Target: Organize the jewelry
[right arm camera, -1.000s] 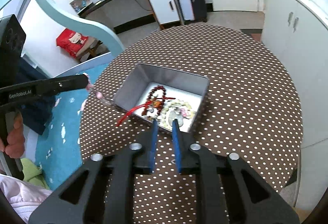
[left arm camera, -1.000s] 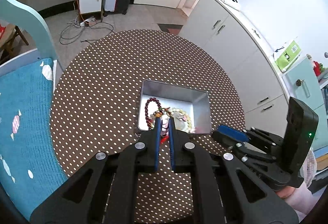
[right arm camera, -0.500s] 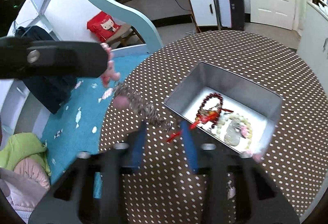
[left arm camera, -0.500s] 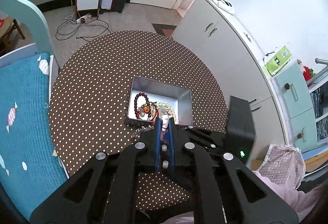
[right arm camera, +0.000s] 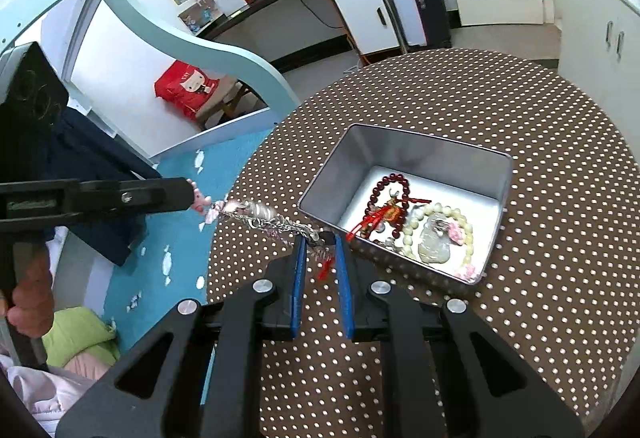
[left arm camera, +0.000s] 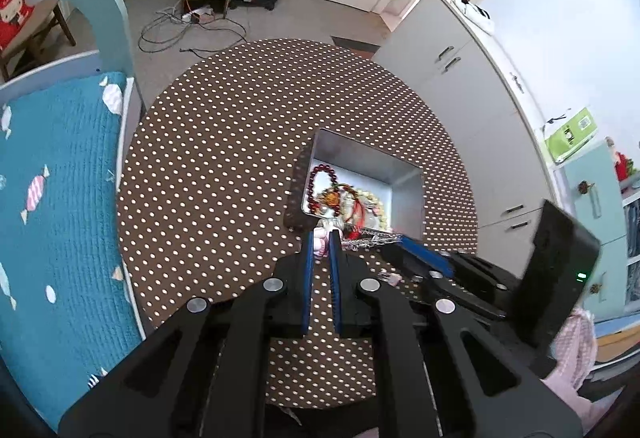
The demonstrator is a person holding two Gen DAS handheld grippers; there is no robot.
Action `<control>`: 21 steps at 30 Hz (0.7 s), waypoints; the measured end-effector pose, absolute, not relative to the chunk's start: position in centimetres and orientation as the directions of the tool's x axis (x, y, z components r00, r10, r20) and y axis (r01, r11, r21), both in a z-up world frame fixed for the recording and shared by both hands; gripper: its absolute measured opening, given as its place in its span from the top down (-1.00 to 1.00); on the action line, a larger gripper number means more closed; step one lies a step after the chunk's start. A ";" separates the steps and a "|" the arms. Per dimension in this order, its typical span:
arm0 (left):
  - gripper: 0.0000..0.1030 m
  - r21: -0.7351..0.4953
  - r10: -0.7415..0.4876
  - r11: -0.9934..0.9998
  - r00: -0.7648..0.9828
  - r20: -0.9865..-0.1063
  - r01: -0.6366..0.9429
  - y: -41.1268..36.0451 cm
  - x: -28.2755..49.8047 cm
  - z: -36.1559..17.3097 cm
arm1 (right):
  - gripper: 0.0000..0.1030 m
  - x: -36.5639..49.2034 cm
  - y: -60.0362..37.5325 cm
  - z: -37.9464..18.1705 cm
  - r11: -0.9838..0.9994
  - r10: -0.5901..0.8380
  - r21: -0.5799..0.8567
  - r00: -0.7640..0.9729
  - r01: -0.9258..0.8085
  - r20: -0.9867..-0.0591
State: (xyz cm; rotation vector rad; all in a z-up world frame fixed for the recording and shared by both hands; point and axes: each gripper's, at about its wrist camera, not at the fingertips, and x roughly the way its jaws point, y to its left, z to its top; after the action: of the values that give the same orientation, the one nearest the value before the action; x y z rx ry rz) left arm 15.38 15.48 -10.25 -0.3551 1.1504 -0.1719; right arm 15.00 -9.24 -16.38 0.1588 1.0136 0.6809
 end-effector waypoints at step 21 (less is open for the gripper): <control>0.88 -0.390 -0.358 0.921 0.395 -0.846 0.000 14.8 15.9 -10.9 | 0.96 13.7 -13.0 -14.7 0.854 0.514 0.403 0.412 -0.329 -0.752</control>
State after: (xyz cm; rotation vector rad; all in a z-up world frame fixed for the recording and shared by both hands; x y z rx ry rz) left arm 15.88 14.83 -10.86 -0.3535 1.1485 -0.2331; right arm 13.69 -12.99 -14.72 0.2042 1.0162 0.5343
